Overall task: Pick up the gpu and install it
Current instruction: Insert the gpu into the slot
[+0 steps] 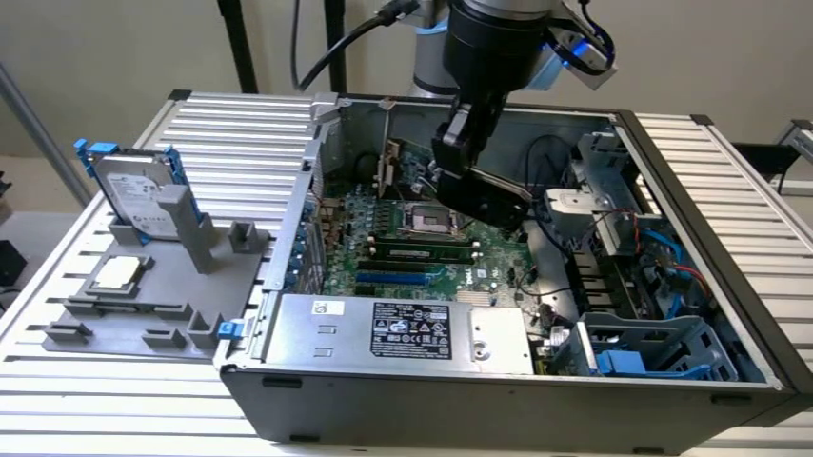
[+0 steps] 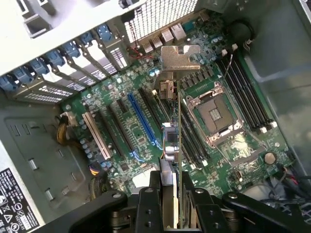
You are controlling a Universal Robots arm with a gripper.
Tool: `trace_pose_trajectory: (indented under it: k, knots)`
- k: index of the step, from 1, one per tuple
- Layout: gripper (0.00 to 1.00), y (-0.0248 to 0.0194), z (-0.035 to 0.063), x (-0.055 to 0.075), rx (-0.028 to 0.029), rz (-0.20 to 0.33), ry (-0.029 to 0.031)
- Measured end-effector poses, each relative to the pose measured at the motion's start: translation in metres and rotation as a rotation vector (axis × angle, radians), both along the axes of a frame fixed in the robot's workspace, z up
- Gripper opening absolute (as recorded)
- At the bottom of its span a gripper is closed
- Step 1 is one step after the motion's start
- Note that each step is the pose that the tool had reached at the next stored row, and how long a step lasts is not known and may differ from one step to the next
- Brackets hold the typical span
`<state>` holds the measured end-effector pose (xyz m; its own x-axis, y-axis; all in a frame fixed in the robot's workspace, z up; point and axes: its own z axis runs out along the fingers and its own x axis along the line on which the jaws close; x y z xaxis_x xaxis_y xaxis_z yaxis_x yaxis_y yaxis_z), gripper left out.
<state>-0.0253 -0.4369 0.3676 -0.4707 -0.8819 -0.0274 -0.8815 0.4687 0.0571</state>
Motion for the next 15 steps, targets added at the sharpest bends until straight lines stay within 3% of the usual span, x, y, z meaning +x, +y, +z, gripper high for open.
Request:
trace_pose_trajectory:
  k: [3,8,15]
  knots:
    - [0.28,0.0,-0.0015,0.0,0.0039,0.053,-0.0033]
    - [0.28,0.0,-0.0043,0.0,0.0047,0.144,-0.0083]
    - [0.28,-0.0001,-0.0077,-0.0002,0.0041,0.265,-0.0237]
